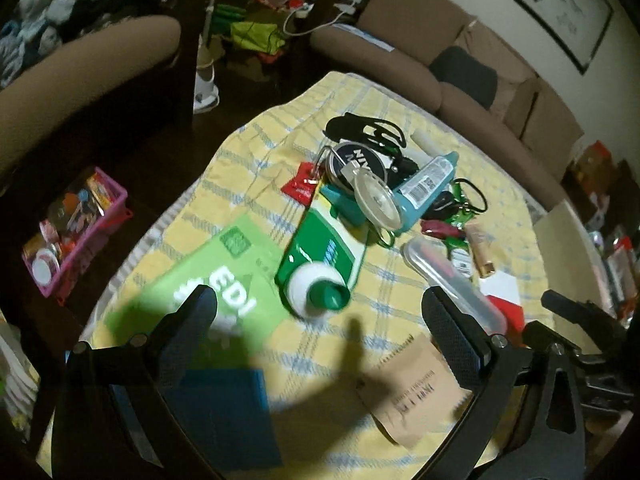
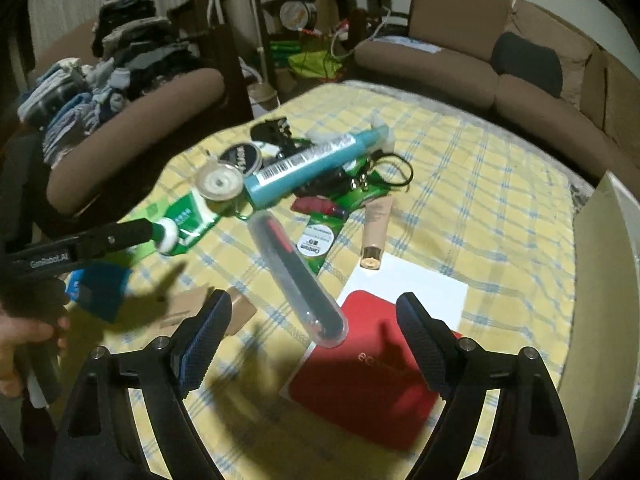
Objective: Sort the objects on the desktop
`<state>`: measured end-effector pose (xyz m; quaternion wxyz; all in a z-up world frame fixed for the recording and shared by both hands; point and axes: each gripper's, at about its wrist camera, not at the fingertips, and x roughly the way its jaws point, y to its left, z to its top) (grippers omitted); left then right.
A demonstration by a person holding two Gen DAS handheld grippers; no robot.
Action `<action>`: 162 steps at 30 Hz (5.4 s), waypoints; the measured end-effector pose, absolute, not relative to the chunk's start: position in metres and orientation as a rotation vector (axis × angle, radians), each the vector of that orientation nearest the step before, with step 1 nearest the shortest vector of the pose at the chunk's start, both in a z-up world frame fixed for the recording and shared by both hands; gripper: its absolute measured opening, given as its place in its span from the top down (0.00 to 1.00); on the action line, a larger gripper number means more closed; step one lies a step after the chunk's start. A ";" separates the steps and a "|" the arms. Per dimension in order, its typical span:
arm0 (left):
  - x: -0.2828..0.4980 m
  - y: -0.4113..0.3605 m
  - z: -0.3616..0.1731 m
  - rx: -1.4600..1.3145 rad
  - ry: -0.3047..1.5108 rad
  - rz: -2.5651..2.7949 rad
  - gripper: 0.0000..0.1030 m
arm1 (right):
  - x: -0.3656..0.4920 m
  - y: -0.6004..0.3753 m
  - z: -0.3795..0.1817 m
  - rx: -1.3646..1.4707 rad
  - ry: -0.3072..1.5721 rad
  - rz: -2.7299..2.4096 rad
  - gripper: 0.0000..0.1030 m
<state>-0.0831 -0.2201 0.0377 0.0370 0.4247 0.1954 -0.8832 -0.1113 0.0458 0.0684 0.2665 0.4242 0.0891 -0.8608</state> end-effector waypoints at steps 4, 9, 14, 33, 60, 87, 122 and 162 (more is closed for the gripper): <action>-0.099 -0.214 0.025 1.333 0.471 -2.728 0.30 | -0.116 0.048 0.056 1.191 0.152 -2.306 0.17; -0.106 -0.208 0.017 1.319 0.462 -2.752 0.61 | -0.115 0.046 0.050 1.212 0.116 -2.299 0.17; -0.103 -0.217 0.019 1.297 0.604 -2.766 0.61 | -0.111 0.045 0.051 1.227 0.046 -2.282 0.17; -0.068 -0.183 0.080 1.542 0.887 -2.912 0.61 | -0.142 0.044 0.013 1.393 -1.020 -1.789 0.69; -0.088 0.266 0.171 1.953 0.542 -3.414 0.60 | -0.078 0.452 0.183 1.153 -0.872 -2.347 0.80; -0.196 0.360 0.106 1.968 0.158 -3.139 0.48 | -0.227 0.572 0.136 1.404 -0.637 -2.463 0.52; -0.026 0.214 0.192 1.635 0.082 -3.178 0.00 | -0.028 0.474 0.180 1.318 -0.652 -2.534 0.03; 0.032 -0.045 0.097 1.389 0.106 -2.887 0.00 | 0.071 0.176 0.118 1.196 -0.156 -2.635 0.00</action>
